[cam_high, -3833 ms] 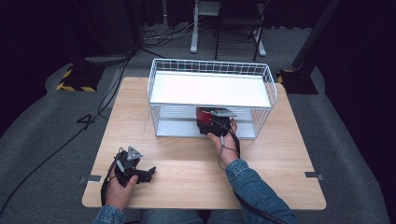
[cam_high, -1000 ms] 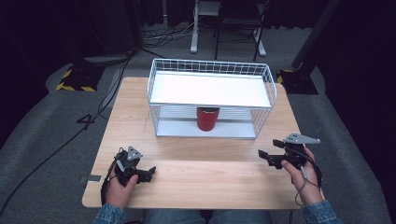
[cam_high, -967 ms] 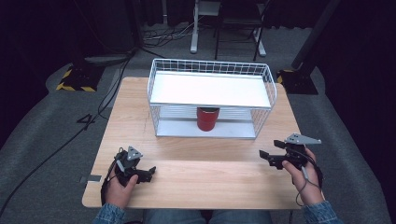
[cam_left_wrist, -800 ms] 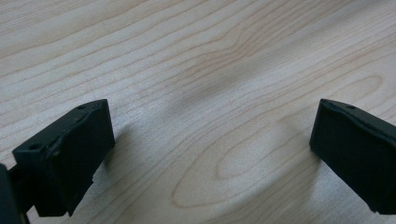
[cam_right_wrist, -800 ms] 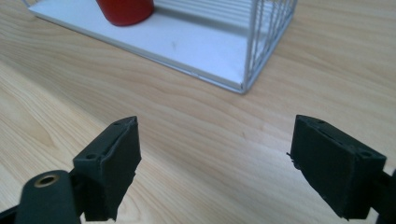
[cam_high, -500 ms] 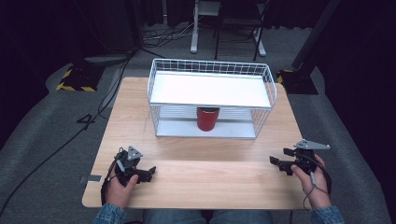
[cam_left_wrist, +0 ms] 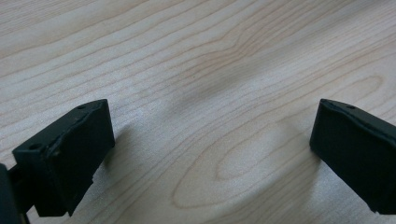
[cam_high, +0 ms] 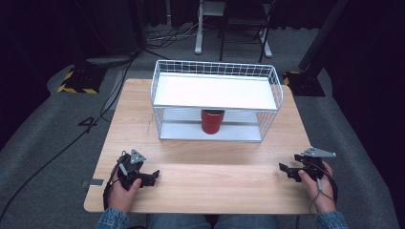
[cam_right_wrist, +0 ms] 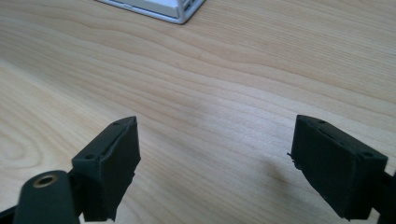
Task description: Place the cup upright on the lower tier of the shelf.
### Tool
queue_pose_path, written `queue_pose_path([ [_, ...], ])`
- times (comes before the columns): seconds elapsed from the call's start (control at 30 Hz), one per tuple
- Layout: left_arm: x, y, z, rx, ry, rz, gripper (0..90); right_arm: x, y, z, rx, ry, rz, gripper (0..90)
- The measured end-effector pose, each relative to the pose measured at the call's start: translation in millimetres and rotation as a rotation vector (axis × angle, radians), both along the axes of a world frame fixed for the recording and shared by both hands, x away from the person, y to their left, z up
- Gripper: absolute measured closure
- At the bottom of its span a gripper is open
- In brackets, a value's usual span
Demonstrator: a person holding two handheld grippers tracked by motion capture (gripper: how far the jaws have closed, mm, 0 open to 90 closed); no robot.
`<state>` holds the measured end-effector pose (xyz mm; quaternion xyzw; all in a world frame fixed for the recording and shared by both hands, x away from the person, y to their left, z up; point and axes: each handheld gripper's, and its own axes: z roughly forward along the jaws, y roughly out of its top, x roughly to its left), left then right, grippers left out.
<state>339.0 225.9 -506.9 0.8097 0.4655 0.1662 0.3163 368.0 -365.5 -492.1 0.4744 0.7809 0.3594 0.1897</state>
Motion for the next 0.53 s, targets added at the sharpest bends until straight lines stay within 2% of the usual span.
queue_pose_path([
  [0.17, 0.0, 0.0, 0.0, -0.001, 0.000, 0.000, 0.2, 1.6, 2.2, -9.1, -0.047, 0.008, -0.005, 15.7],
  [0.2, 0.0, 0.0, 0.0, 0.000, 0.000, -0.001, 0.2, 1.6, 2.6, -11.5, -0.058, -0.006, -0.011, 13.9],
  [0.53, 0.0, 0.0, -0.1, -0.001, 0.000, -0.001, 0.2, 2.0, 2.5, -12.7, -0.052, -0.013, -0.017, 13.1],
])
